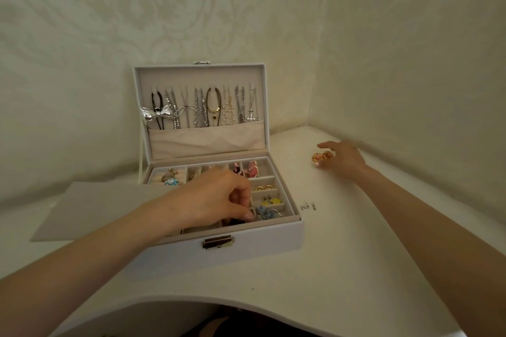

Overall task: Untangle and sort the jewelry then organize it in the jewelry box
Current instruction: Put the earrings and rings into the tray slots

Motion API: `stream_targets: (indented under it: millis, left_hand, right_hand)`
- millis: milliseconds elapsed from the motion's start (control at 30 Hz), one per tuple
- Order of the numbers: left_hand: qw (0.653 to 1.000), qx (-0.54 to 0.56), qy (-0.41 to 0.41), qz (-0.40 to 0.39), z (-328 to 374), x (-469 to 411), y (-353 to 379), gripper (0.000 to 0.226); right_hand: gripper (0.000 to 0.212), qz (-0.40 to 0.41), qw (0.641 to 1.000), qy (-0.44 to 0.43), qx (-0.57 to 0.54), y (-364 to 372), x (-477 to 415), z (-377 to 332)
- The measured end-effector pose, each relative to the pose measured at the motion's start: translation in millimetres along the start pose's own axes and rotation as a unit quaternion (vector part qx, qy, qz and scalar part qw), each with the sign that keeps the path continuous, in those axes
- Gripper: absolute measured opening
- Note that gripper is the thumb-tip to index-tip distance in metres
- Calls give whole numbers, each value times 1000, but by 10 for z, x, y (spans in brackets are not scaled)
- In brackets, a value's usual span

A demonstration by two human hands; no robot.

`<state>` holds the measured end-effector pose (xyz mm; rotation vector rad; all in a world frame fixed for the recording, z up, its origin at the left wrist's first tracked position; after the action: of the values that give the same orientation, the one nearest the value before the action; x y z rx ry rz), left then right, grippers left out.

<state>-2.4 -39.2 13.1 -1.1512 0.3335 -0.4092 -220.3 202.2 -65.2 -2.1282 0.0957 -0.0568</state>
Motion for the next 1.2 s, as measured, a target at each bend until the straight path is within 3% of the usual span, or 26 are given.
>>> stream_targets:
  millis: [167, 300, 367, 467, 533, 600, 700, 833, 1033, 1200]
  left_hand:
    - [999, 9, 5, 53, 31, -93, -189, 11]
    - [994, 33, -4, 106, 4, -274, -359, 8]
    - [990, 49, -14, 129, -30, -313, -424, 6]
    - [972, 173, -36, 157, -95, -305, -420, 7]
    - [945, 286, -56, 146, -104, -286, -329, 19]
    - [931, 327, -61, 150, -99, -232, -299, 24]
    - [928, 319, -69, 181, -180, -52, -382, 20]
    - [928, 323, -102, 153, -352, 224, -366, 11]
    - [968, 213, -103, 82, -512, 554, -335, 16]
    - [989, 115, -76, 53, -481, 557, -230, 20]
  right_hand:
    - [28, 21, 998, -39, -35, 6, 8, -155]
    - [24, -21, 997, -28, -70, -51, 151, -210]
    - [20, -38, 989, -35, -138, -173, 330, -319]
    - [16, -50, 966, -108, -229, -423, 792, -800]
    - [18, -95, 953, -171, -230, -437, 1206, -1247]
    - [19, -133, 946, -216, -205, -337, 1579, -1594]
    - [32, -152, 942, -231, -191, -173, 1878, -1837]
    - [44, -174, 935, -245, -190, 29, 2066, -1966]
    - [21, -229, 931, -230, -169, 219, 2179, -2031]
    - [21, -241, 930, -214, -177, 265, 2220, -2060]
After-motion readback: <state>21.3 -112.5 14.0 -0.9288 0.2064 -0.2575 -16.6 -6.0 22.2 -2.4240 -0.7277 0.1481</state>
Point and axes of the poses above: each hand's wrist, its own x-axis away from the middle knuckle, its own y-axis out of the palm, z = x × y, the point moved 8 cm from there along -x, towards the middle knuckle, and after that the axes turned 9 degrees about y, right-handed, at the moved point
